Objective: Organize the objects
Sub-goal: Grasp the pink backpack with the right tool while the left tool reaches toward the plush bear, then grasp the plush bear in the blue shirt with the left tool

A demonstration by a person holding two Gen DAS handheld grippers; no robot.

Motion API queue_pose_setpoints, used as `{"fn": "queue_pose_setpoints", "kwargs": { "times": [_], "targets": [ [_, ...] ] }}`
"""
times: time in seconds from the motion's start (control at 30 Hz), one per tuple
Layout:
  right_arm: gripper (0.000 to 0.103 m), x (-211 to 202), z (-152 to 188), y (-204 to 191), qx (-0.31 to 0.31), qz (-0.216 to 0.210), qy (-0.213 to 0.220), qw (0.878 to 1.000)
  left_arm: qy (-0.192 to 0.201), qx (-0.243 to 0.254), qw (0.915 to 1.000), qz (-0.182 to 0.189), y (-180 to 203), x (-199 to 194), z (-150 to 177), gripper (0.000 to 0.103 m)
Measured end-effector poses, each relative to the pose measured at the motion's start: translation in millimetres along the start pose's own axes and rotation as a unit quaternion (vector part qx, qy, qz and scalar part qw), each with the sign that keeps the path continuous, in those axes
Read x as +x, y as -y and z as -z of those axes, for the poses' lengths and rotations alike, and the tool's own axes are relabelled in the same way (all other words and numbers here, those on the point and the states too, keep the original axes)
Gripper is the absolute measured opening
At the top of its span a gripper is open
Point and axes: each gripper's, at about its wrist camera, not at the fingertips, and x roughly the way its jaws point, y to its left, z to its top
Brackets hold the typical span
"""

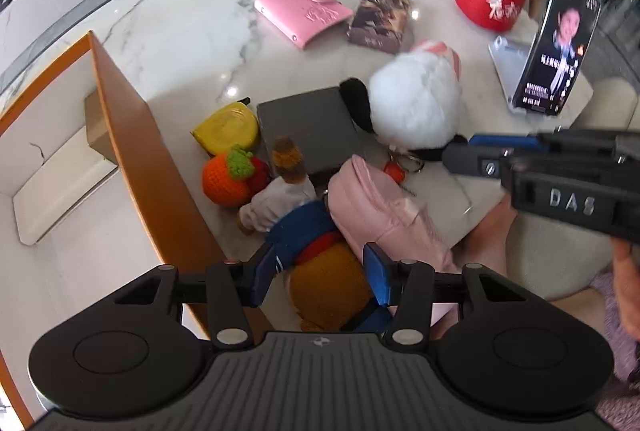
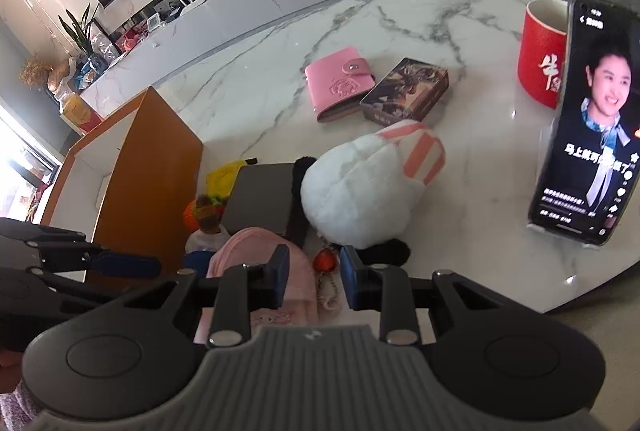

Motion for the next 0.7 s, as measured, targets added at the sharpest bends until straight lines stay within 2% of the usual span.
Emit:
{"fn": "queue_pose_setpoints", "kwargs": {
  "times": [0.2, 0.33, 0.37, 0.5, 0.57, 0.7],
  "targets": [
    [0.032, 1, 4, 6, 0.015, -0.034, -0.034, 0.999, -0.005, 0.014, 0.9994, -0.033, 13, 6, -3, 0.061],
    [0.035, -2, 8, 0, 0.015, -0.063, -0.048, 0.997, -0.002, 0.022, 0.9994, -0.028, 21, 6, -4, 0.058],
    [0.032, -2, 9, -2, 0.015, -0.064, -0.05, 0.997, -0.003, 0.021, 0.9993, -0.03, 21, 7, -5, 0.058],
    [0.033, 0, 12, 1, 0.024, -0.071, -0.064, 0.995, -0.013, -0.006, 0.9996, -0.024, 19, 15, -4, 0.06],
    [0.033, -1, 13, 1, 0.022, -0.073, -0.071, 0.995, -0.017, 0.004, 0.9992, -0.037, 23, 19, -2, 0.066],
    [0.036, -6, 16, -4, -0.008, -0.067, -0.078, 0.995, -0.018, 0.024, 0.9975, -0.065, 30, 26, 1, 0.066]
  ]
}}
